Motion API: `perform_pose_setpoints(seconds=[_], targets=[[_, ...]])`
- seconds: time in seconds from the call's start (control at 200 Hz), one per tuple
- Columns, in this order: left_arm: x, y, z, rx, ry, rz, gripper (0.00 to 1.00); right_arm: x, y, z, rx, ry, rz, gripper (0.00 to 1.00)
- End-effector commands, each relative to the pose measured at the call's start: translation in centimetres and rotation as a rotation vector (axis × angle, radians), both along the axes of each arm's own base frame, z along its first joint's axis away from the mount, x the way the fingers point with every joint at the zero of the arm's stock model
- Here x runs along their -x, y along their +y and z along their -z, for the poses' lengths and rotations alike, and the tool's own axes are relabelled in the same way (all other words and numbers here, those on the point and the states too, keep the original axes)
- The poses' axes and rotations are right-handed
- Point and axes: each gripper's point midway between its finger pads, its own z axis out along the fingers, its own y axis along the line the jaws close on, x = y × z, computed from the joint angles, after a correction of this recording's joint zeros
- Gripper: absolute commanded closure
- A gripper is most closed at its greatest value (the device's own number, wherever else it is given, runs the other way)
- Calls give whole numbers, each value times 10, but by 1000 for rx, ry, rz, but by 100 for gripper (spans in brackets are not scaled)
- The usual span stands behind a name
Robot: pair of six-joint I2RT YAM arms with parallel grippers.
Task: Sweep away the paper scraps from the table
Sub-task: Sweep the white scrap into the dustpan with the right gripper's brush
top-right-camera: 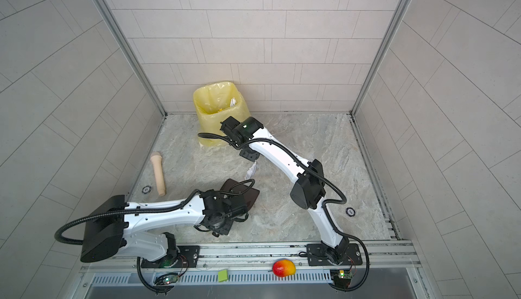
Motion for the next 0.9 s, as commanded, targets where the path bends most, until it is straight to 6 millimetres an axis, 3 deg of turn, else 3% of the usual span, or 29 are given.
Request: perform_pose_setpoints(seconds=[0.0,0.295,0.741,0.896], targets=[[0,5,5,-18,13,-6,100,14,10,0,7,29,-58,100],[1,7,8,-24,38,-4,100,53,26,7,-27,143,-125,100],[1,5,12,-28,50,2,100,132,49,-20,-169,295,-200,100],[1,6,11,-27,47,4,100,150,53,-29,-197,314,-208,100]])
